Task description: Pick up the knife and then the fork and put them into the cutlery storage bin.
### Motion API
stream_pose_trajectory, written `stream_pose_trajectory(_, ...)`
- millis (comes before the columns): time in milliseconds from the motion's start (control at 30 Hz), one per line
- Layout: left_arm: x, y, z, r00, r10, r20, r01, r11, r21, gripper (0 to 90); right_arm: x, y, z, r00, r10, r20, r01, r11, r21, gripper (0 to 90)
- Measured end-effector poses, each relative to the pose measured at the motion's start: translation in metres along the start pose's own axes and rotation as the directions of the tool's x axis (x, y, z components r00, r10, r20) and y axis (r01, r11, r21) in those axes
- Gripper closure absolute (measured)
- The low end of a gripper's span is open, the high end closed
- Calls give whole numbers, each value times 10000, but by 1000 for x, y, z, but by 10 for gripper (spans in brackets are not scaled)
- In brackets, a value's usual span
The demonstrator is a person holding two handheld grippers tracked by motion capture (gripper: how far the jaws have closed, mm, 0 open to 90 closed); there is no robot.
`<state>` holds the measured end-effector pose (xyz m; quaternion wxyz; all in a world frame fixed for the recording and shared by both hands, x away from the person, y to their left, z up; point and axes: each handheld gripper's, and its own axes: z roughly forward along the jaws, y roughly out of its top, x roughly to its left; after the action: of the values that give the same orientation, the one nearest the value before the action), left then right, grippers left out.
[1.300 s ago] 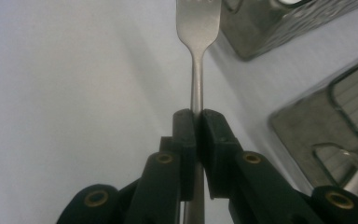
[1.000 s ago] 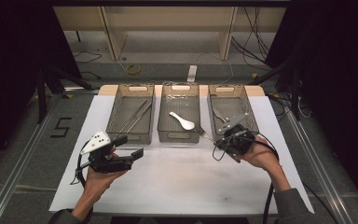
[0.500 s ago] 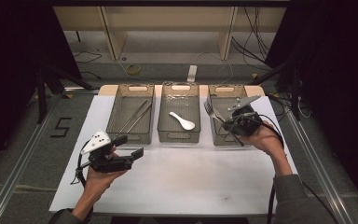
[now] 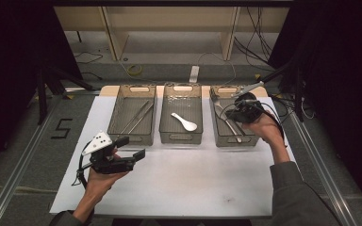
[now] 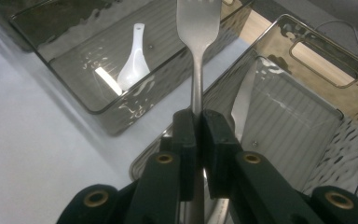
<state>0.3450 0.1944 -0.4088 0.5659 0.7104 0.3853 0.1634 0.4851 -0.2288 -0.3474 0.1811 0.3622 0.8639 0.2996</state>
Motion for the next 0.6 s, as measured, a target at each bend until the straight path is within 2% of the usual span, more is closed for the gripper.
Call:
stream_pose_trajectory(200,0,0,1,10000,-24,7,24,10000,-5,155,-10,3,3,9995,303,49,-303,9995,-89,849)
stream_pose_trajectory(500,0,0,1,10000,8,13,-8,10000,-6,155,-20,11,9,9978,524,401,-527,9986,67,849)
stream_pose_trajectory(600,0,0,1,10000,-26,14,26,10000,-17,155,-25,12,13,9960,741,503,-746,9972,81,849)
